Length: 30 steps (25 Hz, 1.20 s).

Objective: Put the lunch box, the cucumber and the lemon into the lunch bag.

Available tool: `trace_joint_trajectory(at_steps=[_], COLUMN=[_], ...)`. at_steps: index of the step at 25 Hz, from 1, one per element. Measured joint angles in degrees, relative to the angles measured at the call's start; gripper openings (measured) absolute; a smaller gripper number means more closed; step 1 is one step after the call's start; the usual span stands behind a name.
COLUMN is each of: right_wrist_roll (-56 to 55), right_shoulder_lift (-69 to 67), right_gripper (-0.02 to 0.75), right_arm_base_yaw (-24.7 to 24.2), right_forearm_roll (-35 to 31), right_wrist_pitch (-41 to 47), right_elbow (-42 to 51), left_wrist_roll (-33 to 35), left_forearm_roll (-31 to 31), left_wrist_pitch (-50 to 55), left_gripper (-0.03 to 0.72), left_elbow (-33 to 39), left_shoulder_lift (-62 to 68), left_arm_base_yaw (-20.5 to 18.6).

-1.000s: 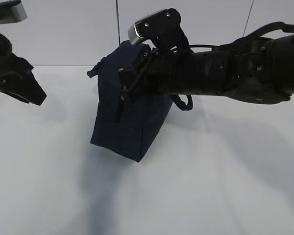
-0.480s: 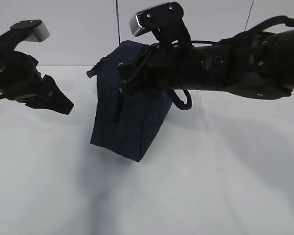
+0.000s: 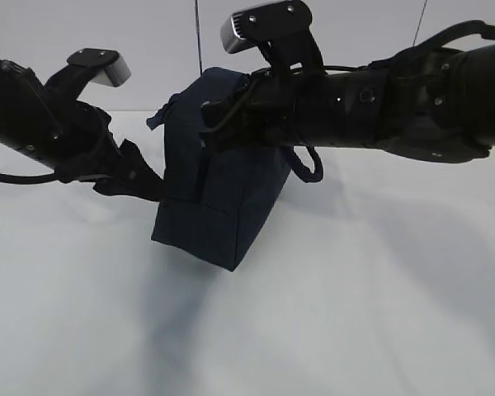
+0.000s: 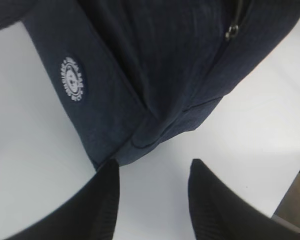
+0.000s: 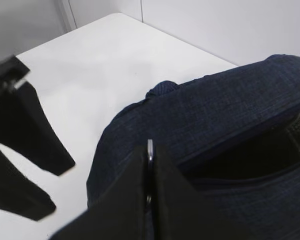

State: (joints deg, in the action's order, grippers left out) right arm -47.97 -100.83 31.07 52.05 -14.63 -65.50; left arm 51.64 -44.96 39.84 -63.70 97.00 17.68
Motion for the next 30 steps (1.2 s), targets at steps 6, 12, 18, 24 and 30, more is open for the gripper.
trace_joint_trajectory(at_steps=[6, 12, 18, 24, 30], right_wrist_roll=[-0.47, -0.74, -0.74, -0.74, -0.78], right_shoulder_lift=[0.0, 0.0, 0.0, 0.0, 0.0], right_gripper=[0.0, 0.0, 0.0, 0.0, 0.0], right_arm_base_yaw=[0.0, 0.0, 0.0, 0.0, 0.0], right_forearm_roll=[0.0, 0.0, 0.0, -0.11, -0.11], right_wrist_pitch=[0.23, 1.03, 4.04, 7.07, 10.27], right_elbow=[-0.96, -1.41, -1.94, -4.54, -5.39], left_wrist_roll=[4.05, 5.78, 5.9, 5.9, 5.91], left_forearm_roll=[-3.83, -5.58, -5.97, -6.06, -6.18], left_wrist_pitch=[-5.24, -9.57, -10.05, -9.93, -8.9], left_gripper=[0.331, 0.265, 0.011, 0.001, 0.0], left_elbow=[0.0, 0.0, 0.0, 0.0, 0.0], left_shoulder_lift=[1.83, 3.7, 4.62, 4.62, 4.62], left_arm_base_yaw=[2.26, 3.77, 3.81, 3.81, 3.81])
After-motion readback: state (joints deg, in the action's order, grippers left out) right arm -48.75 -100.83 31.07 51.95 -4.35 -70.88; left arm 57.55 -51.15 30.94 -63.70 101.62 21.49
